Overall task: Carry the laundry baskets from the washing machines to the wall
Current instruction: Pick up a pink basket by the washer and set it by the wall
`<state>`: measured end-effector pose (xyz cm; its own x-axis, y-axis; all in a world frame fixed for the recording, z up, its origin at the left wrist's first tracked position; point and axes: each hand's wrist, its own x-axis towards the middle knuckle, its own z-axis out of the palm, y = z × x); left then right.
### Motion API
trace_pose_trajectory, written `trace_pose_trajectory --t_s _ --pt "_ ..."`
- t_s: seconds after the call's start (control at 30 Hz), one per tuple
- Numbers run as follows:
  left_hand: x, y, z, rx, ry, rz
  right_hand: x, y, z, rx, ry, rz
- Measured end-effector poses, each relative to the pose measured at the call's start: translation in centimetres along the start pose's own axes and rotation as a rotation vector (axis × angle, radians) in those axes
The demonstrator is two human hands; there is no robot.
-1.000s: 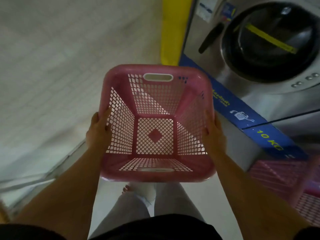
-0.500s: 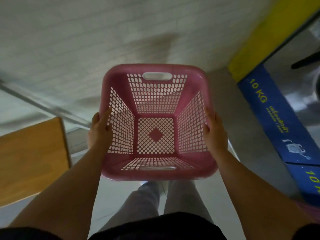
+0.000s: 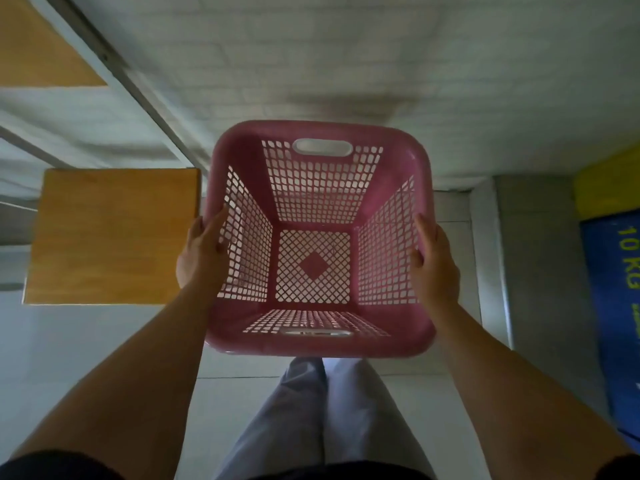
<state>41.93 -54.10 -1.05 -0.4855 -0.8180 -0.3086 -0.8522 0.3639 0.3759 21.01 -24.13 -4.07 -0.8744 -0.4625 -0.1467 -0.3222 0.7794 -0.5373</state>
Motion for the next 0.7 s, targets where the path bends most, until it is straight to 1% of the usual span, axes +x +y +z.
trace_pose_trajectory --t_s 0.07,0.3,0.47,0.7 --pt "1.1 -0.8 0.8 -0.018 -0.009 -0.025 1.1 -0.1 1.6 0.001 -0.012 -0.025" --pt "4.5 -3.1 5.0 -0.004 -0.060 -0.099 3.9 1.2 7.6 -0.009 -0.023 -0.018" --pt "7.1 -5.2 9.2 -0.060 -0.022 -0.156 5.5 2.5 11.9 0.002 -0.006 -0.017" --pt "10.5 -7.5 13.8 -0.026 -0.033 -0.061 7.8 4.4 16.6 -0.005 0.032 -0.028"
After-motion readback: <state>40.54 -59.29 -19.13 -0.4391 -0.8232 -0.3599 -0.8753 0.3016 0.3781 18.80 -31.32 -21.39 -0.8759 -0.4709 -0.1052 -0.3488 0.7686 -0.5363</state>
